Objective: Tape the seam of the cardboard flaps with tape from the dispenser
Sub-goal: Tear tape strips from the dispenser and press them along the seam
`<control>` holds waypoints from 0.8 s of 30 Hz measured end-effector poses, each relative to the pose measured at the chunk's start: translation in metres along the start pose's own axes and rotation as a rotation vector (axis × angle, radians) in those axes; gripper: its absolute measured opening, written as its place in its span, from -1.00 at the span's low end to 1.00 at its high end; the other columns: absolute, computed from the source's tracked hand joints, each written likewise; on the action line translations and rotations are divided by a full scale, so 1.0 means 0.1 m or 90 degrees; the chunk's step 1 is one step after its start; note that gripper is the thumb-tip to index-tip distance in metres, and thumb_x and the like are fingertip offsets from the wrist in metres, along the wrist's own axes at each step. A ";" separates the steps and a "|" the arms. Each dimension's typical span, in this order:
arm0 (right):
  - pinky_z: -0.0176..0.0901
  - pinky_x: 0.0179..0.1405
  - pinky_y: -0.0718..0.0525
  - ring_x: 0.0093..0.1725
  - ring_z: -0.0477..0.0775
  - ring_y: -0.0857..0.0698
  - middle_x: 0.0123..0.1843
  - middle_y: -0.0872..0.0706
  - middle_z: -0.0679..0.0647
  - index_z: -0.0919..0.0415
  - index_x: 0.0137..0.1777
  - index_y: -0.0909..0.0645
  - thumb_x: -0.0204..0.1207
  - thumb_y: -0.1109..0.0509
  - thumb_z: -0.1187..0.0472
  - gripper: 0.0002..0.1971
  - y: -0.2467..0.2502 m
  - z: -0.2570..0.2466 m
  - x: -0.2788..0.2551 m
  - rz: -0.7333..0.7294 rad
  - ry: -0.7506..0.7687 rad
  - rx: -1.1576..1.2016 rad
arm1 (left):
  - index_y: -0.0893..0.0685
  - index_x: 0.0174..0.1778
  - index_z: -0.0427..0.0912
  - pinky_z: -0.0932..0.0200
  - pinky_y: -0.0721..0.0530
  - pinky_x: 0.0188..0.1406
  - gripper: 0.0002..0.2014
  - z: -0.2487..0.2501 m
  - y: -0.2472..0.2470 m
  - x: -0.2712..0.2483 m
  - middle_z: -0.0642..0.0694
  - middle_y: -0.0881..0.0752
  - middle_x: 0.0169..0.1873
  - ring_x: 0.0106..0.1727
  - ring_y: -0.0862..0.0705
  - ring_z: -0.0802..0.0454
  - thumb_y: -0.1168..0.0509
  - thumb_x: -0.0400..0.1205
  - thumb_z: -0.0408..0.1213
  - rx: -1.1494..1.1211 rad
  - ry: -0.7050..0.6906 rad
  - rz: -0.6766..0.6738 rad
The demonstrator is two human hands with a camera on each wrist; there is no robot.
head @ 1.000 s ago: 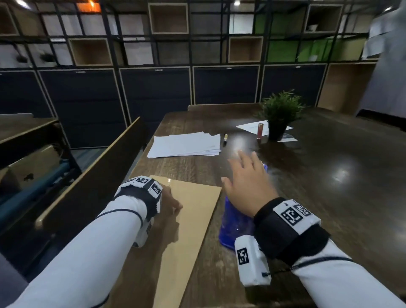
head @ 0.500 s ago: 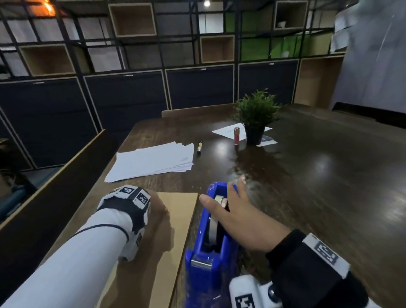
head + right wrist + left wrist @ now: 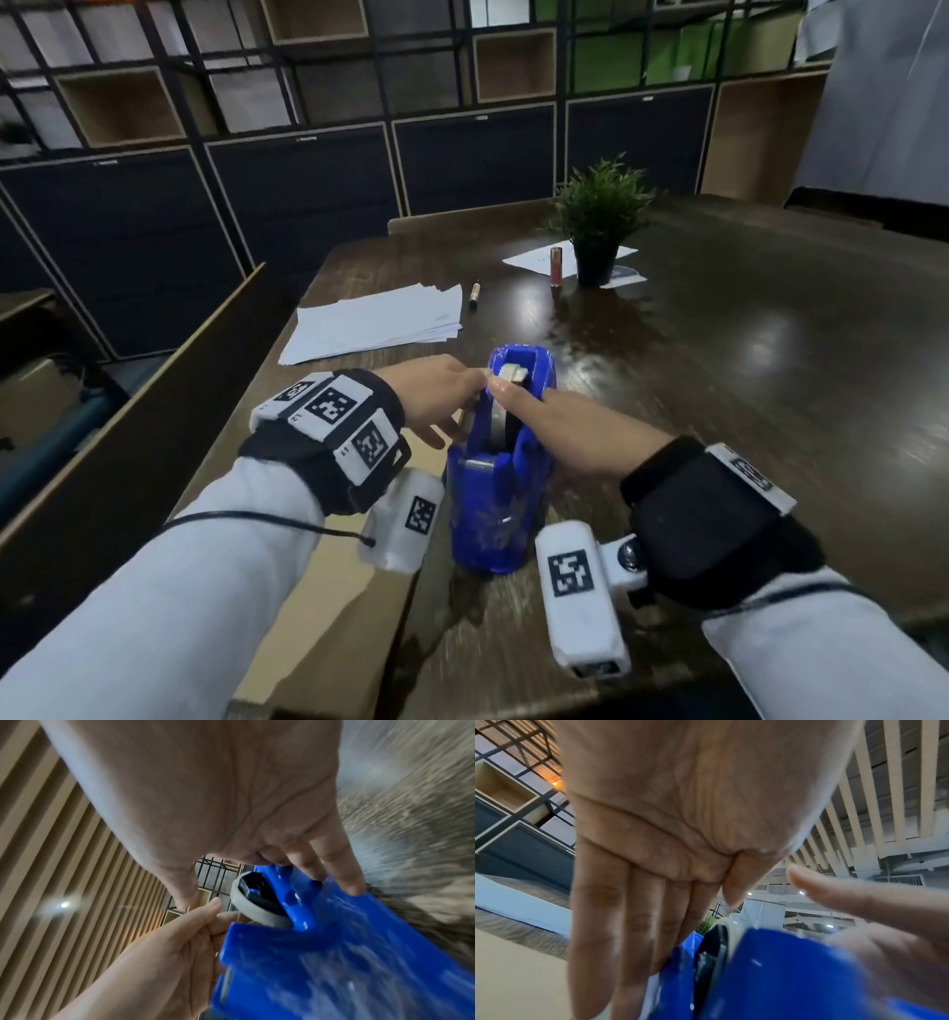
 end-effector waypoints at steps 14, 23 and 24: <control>-0.05 0.11 -0.63 0.04 0.10 -0.70 0.22 -0.68 0.13 0.19 0.40 -0.53 0.17 0.05 -0.68 0.09 0.11 0.08 0.47 0.036 -0.086 0.080 | -0.47 0.46 -0.21 -0.10 -0.70 0.20 -0.52 0.07 -0.04 0.31 -0.20 -0.61 0.36 0.23 -0.68 -0.17 0.09 0.77 -0.03 0.018 0.035 0.025; 0.14 0.39 -0.52 0.35 0.23 -0.55 0.50 -0.48 0.20 0.19 0.54 -0.40 0.38 0.16 -0.59 0.01 0.53 0.05 1.30 0.053 -0.116 -0.029 | -0.43 0.46 -0.45 0.33 -0.55 -0.45 -0.53 0.21 0.25 1.26 -0.05 -0.51 -0.32 -0.38 -0.51 0.10 0.09 0.81 -0.17 0.009 0.042 0.071; 0.16 0.39 -0.53 0.30 0.24 -0.59 0.44 -0.55 0.20 0.17 0.48 -0.48 0.36 0.17 -0.61 0.01 0.57 0.05 1.38 0.046 -0.118 -0.031 | -0.43 0.46 -0.45 0.32 -0.53 -0.43 -0.54 0.22 0.28 1.36 -0.09 -0.57 -0.27 -0.37 -0.52 0.07 0.09 0.81 -0.18 0.021 0.044 0.065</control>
Point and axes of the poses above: each hand's wrist, its own x-axis towards the middle knuckle, its own y-axis out of the back of the hand, z = x × y, the point moved 4 cm from there along x, towards the middle knuckle
